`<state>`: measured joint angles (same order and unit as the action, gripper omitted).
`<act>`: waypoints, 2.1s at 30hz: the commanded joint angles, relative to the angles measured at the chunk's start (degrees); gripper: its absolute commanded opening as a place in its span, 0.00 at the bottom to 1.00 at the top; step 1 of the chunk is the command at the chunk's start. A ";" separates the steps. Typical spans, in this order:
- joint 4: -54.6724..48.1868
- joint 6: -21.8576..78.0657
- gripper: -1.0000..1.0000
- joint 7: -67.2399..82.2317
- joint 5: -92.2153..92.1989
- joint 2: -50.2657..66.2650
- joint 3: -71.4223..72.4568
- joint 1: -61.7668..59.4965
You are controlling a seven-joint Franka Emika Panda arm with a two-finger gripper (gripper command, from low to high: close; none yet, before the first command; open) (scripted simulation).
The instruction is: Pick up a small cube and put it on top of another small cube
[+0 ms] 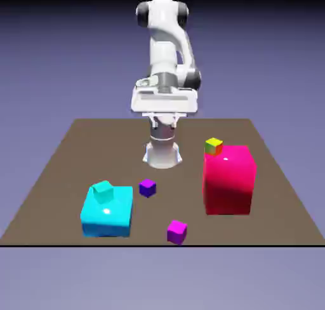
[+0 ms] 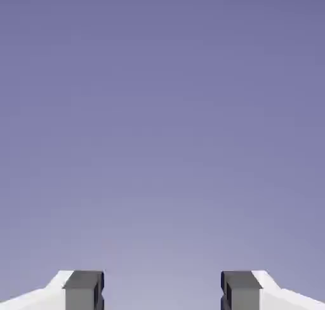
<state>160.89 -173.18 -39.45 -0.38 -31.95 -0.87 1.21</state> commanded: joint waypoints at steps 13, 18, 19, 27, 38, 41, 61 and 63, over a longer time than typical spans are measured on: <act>-1.22 8.87 0.50 32.40 -4.11 7.67 -9.33 5.68; -1.69 12.28 0.50 44.86 -5.69 10.62 -12.92 7.86; -1.79 12.96 0.50 47.35 -6.01 11.21 -13.64 8.30; -2.54 18.41 0.50 67.28 -8.54 15.93 -19.38 11.79; -3.57 25.92 0.50 94.69 -12.02 22.41 -27.27 16.59; -3.85 27.96 0.50 102.17 -12.97 24.18 -29.42 17.90; -5.73 41.60 0.50 152.00 -19.29 35.98 -43.78 26.64; -5.92 42.97 0.50 156.98 -19.93 37.16 -45.21 27.51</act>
<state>154.97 -130.22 117.53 -20.31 5.21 -46.08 28.72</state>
